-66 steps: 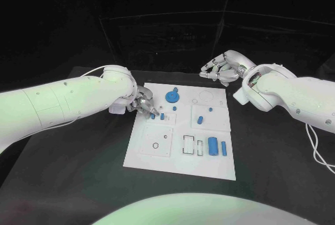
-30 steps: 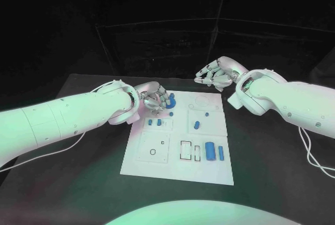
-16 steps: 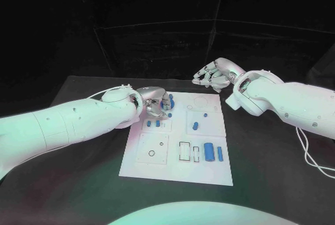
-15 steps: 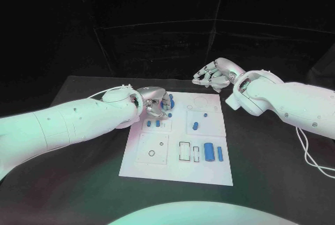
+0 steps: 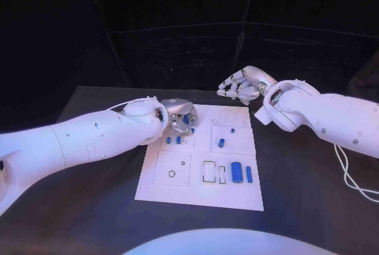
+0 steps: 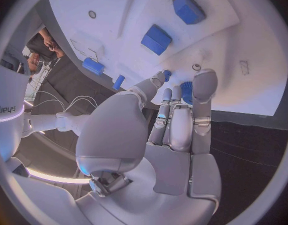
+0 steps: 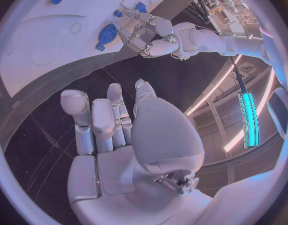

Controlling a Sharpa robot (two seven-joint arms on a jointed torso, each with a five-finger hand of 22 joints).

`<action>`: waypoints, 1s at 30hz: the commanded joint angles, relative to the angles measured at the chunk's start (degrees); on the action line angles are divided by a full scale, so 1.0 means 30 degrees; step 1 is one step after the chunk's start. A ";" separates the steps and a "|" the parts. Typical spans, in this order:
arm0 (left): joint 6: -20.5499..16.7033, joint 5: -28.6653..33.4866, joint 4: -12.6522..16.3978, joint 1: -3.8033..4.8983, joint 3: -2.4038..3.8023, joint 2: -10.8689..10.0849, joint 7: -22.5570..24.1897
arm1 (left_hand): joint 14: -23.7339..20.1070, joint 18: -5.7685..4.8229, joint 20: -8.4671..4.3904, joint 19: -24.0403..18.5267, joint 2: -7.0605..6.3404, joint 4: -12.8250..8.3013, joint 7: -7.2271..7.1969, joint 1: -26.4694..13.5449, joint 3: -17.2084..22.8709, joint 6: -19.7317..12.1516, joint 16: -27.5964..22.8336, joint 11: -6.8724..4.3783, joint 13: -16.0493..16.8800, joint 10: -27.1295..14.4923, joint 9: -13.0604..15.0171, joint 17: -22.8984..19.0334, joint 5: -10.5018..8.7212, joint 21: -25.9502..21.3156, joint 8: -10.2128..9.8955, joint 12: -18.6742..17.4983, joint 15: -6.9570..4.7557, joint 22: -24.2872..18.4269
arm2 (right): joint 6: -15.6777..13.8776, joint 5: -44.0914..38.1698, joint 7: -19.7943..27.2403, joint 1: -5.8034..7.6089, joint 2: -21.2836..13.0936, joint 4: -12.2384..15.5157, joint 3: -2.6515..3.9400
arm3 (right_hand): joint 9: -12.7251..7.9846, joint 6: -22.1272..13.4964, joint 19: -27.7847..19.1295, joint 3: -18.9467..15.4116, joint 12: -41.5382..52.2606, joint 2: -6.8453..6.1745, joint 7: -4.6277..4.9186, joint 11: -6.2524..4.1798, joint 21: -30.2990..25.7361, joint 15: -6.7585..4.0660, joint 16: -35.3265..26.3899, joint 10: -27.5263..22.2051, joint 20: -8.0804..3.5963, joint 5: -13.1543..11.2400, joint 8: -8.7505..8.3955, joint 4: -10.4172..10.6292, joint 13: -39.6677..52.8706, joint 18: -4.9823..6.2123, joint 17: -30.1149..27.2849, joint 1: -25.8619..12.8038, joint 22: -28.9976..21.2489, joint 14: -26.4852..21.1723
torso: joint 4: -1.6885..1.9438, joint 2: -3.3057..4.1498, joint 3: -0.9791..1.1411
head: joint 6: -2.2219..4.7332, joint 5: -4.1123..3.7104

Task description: Assemble the parts on the task board

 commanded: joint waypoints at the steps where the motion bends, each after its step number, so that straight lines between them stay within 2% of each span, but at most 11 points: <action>1: 0.0410 -0.0409 -0.0070 0.0008 0.0012 0.0142 -0.0298 | 0.0336 -0.0163 -0.0058 0.0190 0.0108 0.0010 -0.0056 0.0102 -0.0039 0.0203 0.0125 -0.0050 -0.0088 0.0255 -0.0076 -0.0009 0.0068 0.0217 -0.0154 -0.0090 -0.0093 0.0157 | 0.0097 -0.0031 0.0160 0.0032 0.0018 0.0020 0.0011 | -0.0027 -0.0023 -0.0095 -0.0100 -0.0109 0.0228 -0.0035 -0.0001 -0.0107 -0.0032 -0.0054 -0.0189 -0.0034 0.0111 0.0072 0.0048 -0.0013 0.0110 -0.0003 -0.0016 -0.0018 0.0126 | 0.0012 0.0004 -0.0004 | -0.0004 -0.0053; 15: 0.2036 -0.0418 -0.0468 -0.0033 0.0012 0.0547 -0.1272 | 0.0390 -0.0247 -0.0155 0.0349 0.0299 0.0047 -0.0143 0.0224 0.0075 0.0778 0.0139 -0.0187 -0.0360 0.0919 -0.0310 -0.0114 0.0068 0.0874 -0.0286 -0.0164 -0.0208 0.0641 | 0.0114 -0.0031 0.0143 0.0034 0.0028 0.0029 0.0011 | -0.0027 -0.0023 -0.0095 -0.0100 -0.0109 0.0228 -0.0035 -0.0001 -0.0107 -0.0032 -0.0054 -0.0189 -0.0034 0.0111 0.0072 0.0048 -0.0013 0.0110 -0.0003 -0.0016 -0.0018 0.0126 | 0.0015 -0.0012 -0.0019 | -0.0078 -0.0077; 25: 0.2167 -0.0418 -0.0734 -0.0101 -0.0010 0.0723 -0.0828 | 0.0398 -0.0261 -0.0242 0.0359 0.0624 0.0093 -0.0299 0.0355 0.0277 0.1323 0.0130 -0.0349 -0.0574 0.1519 -0.0458 -0.0207 0.0069 0.1084 -0.0337 -0.0239 -0.0326 0.0815 | 0.0128 -0.0031 0.0156 0.0034 0.0089 0.0009 0.0011 | -0.0027 -0.0023 -0.0095 -0.0099 -0.0106 0.0234 -0.0035 -0.0001 -0.0108 -0.0032 -0.0053 -0.0188 -0.0034 0.0112 0.0072 0.0049 -0.0012 0.0109 -0.0001 -0.0013 -0.0018 0.0127 | 0.0023 -0.0006 -0.0025 | -0.0079 -0.0116; 30: 0.2007 -0.0418 -0.0829 -0.0151 -0.0026 0.0801 -0.0631 | 0.0417 -0.0288 -0.0295 0.0378 0.0599 0.0116 -0.0294 0.0304 0.0299 0.1334 0.0158 -0.0411 -0.0715 0.1817 -0.0604 -0.0208 0.0066 0.1285 -0.0545 -0.0347 -0.0387 0.0975 | 0.0131 -0.0031 0.0159 0.0034 0.0103 0.0002 0.0011 | -0.0028 -0.0028 -0.0090 -0.0084 -0.0075 0.0297 -0.0036 -0.0002 -0.0110 -0.0033 -0.0042 -0.0174 -0.0034 0.0118 0.0079 0.0058 0.0000 0.0109 0.0023 0.0025 -0.0015 0.0132 | 0.0037 -0.0011 -0.0013 | -0.0104 -0.0117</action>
